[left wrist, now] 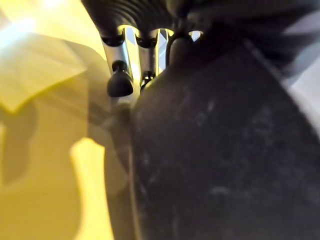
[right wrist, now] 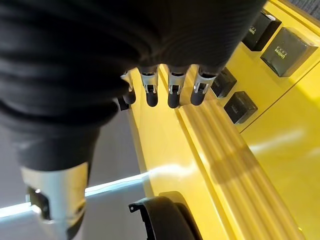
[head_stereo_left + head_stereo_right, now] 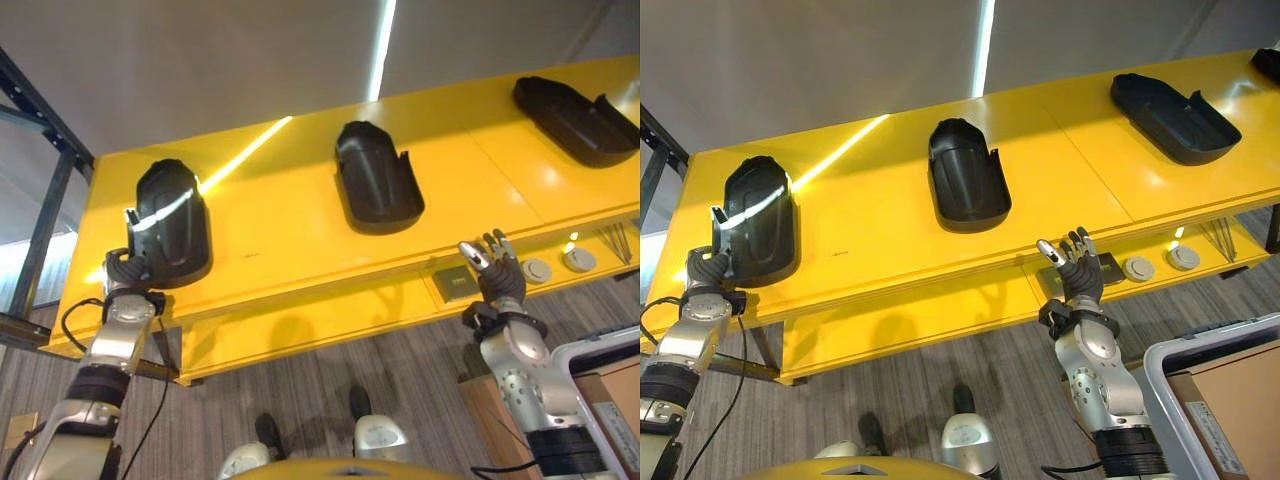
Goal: Move parts from the plastic box to the shelf.
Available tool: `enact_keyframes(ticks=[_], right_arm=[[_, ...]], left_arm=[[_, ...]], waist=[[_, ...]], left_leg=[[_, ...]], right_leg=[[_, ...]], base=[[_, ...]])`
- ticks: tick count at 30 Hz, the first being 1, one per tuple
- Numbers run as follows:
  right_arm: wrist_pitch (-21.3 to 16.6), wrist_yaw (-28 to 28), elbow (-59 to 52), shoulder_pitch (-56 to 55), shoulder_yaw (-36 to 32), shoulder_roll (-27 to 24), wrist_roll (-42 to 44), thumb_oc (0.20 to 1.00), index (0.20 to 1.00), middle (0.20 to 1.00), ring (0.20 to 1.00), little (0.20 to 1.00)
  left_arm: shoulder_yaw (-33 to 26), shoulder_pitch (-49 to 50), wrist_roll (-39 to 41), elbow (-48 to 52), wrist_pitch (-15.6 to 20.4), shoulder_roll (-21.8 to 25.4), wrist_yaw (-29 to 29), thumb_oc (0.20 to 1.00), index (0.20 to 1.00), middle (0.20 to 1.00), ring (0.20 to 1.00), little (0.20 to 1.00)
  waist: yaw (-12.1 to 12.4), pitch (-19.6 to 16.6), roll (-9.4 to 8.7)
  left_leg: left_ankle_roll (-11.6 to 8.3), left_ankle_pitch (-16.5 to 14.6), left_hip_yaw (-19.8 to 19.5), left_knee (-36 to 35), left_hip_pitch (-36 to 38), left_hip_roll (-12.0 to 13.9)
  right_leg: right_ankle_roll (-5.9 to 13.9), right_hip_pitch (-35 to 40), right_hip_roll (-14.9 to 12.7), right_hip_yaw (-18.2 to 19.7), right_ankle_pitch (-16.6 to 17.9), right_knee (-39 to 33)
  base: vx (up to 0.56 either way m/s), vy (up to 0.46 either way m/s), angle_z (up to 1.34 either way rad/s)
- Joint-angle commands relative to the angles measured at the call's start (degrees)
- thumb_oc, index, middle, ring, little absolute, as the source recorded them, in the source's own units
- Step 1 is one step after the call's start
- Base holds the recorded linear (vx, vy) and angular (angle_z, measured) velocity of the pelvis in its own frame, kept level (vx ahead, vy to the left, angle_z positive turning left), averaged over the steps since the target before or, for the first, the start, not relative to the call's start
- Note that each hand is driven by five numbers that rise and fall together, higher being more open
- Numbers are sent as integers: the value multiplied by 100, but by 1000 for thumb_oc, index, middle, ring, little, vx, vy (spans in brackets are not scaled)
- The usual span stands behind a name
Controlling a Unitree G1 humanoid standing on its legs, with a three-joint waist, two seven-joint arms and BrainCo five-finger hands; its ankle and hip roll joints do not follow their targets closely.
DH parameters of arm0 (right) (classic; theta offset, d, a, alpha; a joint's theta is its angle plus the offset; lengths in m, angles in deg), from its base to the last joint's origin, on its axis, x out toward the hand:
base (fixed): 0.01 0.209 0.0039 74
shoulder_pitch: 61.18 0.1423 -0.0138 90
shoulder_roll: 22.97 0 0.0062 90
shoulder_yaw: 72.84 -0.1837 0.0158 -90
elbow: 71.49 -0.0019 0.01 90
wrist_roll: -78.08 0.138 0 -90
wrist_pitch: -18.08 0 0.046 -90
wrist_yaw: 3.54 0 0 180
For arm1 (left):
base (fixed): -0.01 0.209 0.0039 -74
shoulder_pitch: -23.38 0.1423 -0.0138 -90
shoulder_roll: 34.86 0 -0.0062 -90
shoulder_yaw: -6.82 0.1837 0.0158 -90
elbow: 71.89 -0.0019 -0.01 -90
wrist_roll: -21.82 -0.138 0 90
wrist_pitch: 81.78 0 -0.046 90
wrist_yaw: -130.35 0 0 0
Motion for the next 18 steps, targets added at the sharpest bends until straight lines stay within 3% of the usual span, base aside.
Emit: enact_keyframes(ticks=[1,9,18], right_arm=[[-164,-149,-316,322,-13,-211,-37,1000,1000,1000,1000,1000],[-190,-136,-291,352,-24,-202,-73,1000,1000,1000,1000,1000],[-182,-113,-454,155,-293,-104,-133,1000,1000,1000,1000,1000]], left_arm=[[49,-260,37,-310,258,72,-51,1000,1000,1000,1000,1000],[11,-175,115,-137,496,82,-13,1000,1000,1000,1000,1000],[-696,466,-143,1501,970,451,-38,1000,1000,1000,1000,1000]], waist=[[52,-247,-104],[87,-220,-94],[272,-227,-89]], left_leg=[[-98,-236,-87,486,-278,276],[-98,-250,-99,489,-270,267],[-105,-270,-198,452,-261,246]], right_leg=[[329,-247,-289,-70,-390,410],[323,-237,-298,-89,-400,418],[325,-169,-336,-203,-407,369]], base=[[0,0,0],[0,0,0],[-1,0,1]])
